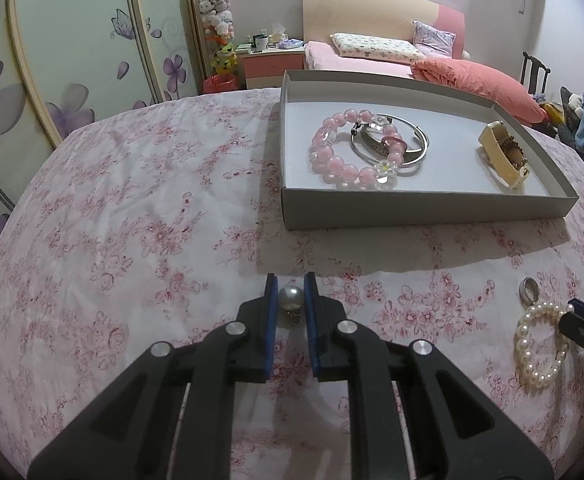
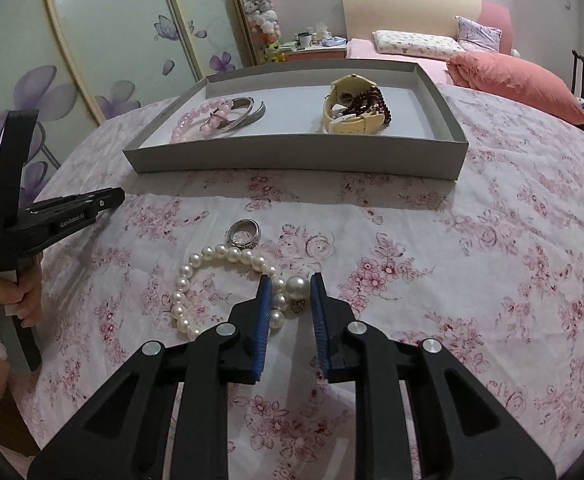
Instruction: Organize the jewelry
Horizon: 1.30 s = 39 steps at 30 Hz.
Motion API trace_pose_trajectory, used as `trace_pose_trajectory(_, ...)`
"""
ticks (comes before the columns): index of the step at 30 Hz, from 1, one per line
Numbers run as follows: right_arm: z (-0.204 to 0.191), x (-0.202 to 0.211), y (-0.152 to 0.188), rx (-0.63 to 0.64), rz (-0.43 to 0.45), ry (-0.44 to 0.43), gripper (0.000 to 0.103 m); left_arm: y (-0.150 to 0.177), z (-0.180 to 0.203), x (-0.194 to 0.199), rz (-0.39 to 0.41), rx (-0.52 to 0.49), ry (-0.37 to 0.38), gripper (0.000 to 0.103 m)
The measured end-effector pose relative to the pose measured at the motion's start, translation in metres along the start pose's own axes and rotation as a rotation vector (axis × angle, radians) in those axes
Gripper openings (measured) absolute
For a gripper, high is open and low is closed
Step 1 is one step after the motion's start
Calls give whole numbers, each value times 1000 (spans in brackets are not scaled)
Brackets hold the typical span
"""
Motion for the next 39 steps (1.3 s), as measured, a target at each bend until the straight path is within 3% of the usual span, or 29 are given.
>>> trace_pose_trajectory(4, 4, 0, -2, -59, -12, -43, 21, 0, 0, 0, 0, -2, 0, 14)
trace_pose_trajectory(15, 16, 2, -3, -87, -3, -27, 21, -4, 4, -1, 4, -7, -4, 14)
trace_pose_trajectory(19, 31, 4, -3, -104, 1, 15, 21, -5, 4, -2, 6, -9, -3, 14)
trace_pose_trajectory(26, 42, 8, -4, -164, 18, -7, 21, -5, 4, -2, 6, -11, -3, 14)
trace_pose_trajectory(31, 41, 4, 1, -116, 10, 47, 21, -5, 4, -3, 7, -11, -4, 14)
trace_pose_trajectory(39, 28, 2, 0, -72, 7, 47, 21, -6, 4, -3, 7, -12, -5, 14)
Point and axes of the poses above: each gripper's, at about its wrist camera, not at the fingertips, and x roughly against the way its jaws point, z to its right, y to its underside, the point moved 10 cm from there along -x, roughly the way its jaws point, and after that the axes turned 14 degrees about y, right-handed, at the moved point
